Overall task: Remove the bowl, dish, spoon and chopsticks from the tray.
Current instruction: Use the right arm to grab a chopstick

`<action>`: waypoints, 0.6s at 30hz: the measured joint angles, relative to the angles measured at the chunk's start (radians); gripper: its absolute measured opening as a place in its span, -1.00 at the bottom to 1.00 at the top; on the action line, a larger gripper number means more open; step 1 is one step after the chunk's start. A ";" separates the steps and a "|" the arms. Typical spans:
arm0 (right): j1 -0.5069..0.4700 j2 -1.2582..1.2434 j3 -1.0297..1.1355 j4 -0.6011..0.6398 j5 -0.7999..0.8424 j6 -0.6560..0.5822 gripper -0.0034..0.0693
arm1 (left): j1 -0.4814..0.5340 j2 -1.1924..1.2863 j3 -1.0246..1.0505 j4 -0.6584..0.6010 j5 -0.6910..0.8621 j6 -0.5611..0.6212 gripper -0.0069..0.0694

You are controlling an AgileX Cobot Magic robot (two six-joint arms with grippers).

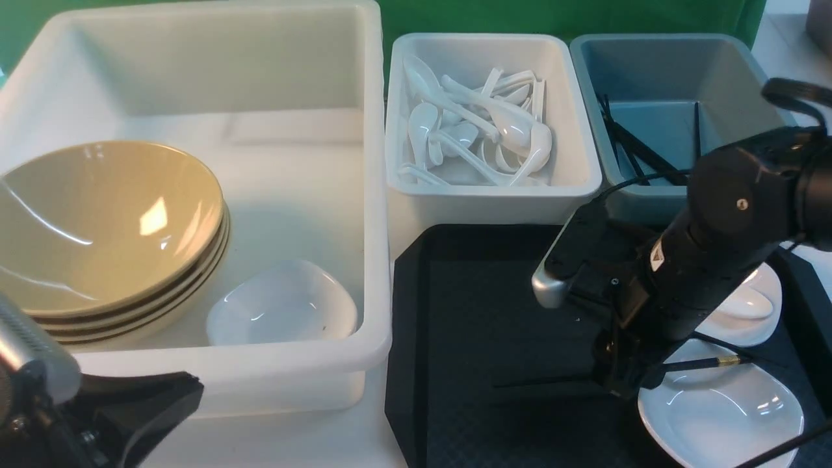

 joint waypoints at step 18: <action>0.000 0.041 -0.180 -0.002 0.160 -0.079 -0.69 | 0.000 -0.008 0.010 0.003 -0.081 0.000 -0.84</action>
